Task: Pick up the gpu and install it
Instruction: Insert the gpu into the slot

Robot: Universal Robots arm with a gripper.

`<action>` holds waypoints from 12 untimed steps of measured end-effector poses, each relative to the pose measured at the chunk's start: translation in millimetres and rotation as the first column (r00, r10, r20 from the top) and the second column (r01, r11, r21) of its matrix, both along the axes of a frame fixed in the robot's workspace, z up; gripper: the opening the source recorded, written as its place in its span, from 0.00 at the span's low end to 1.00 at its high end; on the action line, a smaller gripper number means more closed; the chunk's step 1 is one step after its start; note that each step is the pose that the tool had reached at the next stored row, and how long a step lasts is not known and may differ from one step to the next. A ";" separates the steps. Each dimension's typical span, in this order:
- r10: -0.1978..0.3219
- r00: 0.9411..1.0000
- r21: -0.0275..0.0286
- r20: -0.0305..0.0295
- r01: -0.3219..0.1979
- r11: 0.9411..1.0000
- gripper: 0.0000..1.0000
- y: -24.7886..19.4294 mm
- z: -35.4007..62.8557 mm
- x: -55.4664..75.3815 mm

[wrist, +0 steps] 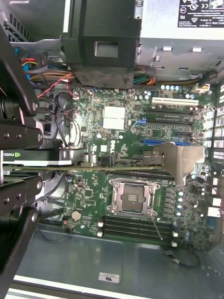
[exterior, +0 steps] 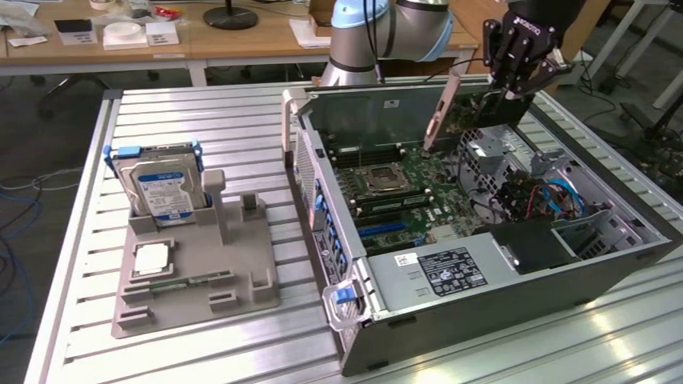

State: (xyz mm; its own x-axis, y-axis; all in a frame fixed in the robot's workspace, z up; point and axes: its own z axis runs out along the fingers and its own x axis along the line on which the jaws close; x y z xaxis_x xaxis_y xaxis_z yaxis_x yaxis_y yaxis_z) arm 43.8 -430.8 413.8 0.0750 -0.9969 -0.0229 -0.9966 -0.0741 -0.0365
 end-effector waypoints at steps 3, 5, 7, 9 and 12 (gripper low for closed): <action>0.000 1.000 0.000 0.000 0.000 1.000 0.27 0.0 0.0 -5.5; 0.000 1.000 0.000 0.000 0.000 1.000 0.27 0.0 0.0 -8.5; 0.000 1.000 0.000 0.000 0.000 1.000 0.27 0.0 0.0 -10.3; 0.000 1.000 0.000 0.000 0.000 1.000 0.27 0.0 0.0 -11.4; 0.000 1.000 0.000 0.000 0.000 1.000 0.27 0.0 -0.1 -12.1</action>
